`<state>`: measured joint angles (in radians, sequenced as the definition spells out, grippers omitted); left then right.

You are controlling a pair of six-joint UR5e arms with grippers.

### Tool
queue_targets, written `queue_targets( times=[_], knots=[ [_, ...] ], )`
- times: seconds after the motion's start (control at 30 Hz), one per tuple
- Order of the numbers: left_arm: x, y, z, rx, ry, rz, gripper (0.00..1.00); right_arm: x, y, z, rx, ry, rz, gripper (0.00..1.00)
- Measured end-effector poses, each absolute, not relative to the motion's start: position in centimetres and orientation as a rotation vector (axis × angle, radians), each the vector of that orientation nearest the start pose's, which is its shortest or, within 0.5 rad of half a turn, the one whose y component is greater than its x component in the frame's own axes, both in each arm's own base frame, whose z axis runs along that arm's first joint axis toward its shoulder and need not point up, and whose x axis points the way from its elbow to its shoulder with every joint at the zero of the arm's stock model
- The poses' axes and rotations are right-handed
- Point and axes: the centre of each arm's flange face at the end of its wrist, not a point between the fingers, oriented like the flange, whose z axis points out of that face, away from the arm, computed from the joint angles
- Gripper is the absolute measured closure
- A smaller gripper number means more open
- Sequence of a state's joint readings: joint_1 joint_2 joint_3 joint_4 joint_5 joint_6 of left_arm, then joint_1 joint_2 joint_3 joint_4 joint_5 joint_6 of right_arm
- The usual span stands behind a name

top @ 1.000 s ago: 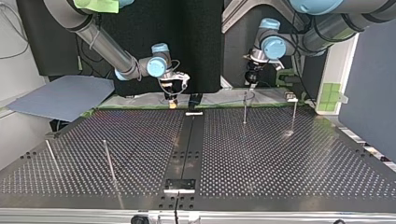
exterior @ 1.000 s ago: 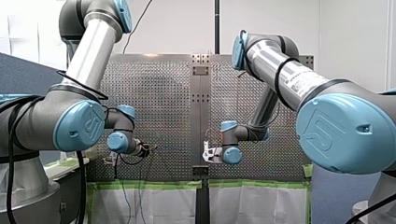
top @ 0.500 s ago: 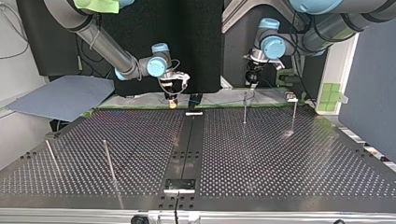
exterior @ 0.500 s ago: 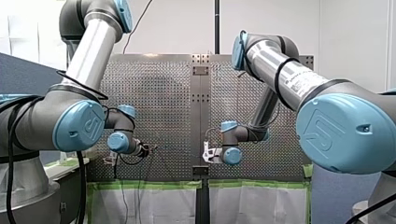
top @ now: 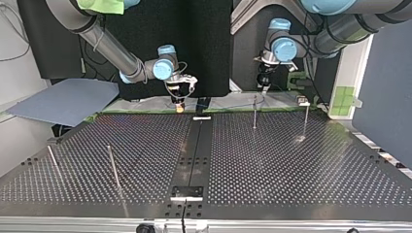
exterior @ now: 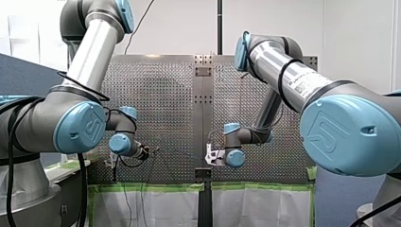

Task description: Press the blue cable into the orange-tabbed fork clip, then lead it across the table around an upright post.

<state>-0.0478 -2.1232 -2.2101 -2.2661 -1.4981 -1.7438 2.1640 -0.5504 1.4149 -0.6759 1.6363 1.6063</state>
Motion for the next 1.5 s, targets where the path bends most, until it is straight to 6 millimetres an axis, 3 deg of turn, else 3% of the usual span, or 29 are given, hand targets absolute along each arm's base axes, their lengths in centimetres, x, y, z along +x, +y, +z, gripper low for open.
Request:
queue_targets(
  times=[0.37,0.9,1.5],
  knots=[
    [42.4,-16.5,3.5,-0.04,1.888,-0.213,0.0,49.4,-50.5,-3.1,1.757,-1.032,1.47,1.0],
    [42.1,-18.7,3.8,0.074,1.866,-0.27,0.0,49.5,-50.4,-3.2,1.761,-1.031,1.471,1.0],
    [42.7,-21.3,4.6,0.075,1.825,-0.206,0.0,49.5,-50.4,-3.3,1.762,-1.031,1.47,1.0]
  ],
)
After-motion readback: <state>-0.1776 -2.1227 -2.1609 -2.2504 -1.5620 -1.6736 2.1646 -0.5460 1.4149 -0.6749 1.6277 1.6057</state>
